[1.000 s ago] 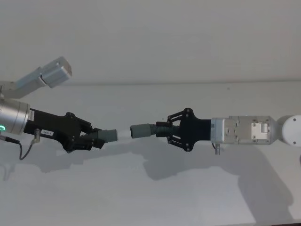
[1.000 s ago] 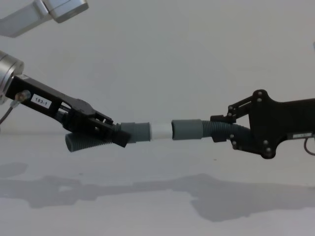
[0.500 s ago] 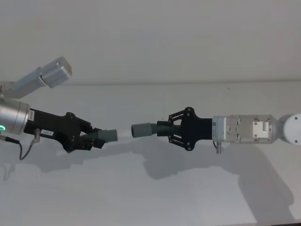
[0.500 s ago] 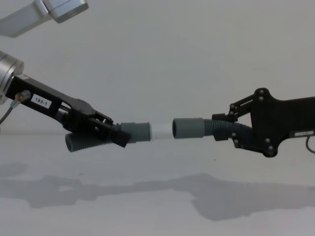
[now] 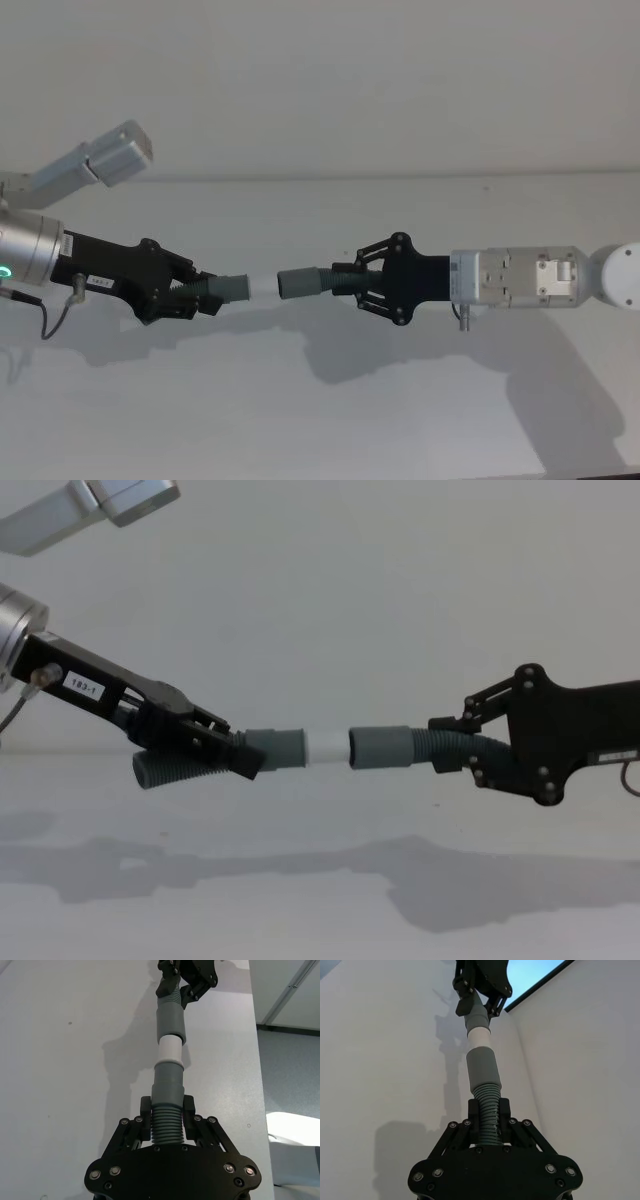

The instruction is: Use both hands to pick up one end of the pipe from the table, align the ends, and insert them.

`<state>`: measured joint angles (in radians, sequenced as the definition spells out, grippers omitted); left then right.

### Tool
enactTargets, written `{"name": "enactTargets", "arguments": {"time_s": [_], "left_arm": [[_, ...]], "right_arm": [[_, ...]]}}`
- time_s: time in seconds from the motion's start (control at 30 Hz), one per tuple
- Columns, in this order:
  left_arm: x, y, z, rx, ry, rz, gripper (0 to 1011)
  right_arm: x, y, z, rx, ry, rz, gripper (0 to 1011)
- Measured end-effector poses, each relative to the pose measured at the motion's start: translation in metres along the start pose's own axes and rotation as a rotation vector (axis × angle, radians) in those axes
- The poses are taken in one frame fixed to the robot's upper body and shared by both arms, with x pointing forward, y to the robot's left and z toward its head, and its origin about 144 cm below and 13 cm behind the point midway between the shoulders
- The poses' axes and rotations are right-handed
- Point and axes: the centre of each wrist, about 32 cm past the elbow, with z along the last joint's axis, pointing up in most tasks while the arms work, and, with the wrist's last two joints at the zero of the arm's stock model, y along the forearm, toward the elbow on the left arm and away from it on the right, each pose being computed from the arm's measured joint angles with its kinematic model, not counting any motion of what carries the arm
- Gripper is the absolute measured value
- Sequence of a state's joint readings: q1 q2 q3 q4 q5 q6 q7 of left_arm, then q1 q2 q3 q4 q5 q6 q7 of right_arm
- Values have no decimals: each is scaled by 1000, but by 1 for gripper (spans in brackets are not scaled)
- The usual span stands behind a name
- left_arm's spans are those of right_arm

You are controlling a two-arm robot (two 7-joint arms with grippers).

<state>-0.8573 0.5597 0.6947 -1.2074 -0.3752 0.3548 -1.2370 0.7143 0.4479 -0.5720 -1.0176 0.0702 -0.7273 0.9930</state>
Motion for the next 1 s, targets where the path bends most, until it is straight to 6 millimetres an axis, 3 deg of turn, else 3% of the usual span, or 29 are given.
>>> {"name": "enactTargets", "arguments": {"time_s": [1.0], "left_arm": [[0,0,0,0,0,0,330]], "right_arm": [[0,1,-2,1,0,-26,204]]}}
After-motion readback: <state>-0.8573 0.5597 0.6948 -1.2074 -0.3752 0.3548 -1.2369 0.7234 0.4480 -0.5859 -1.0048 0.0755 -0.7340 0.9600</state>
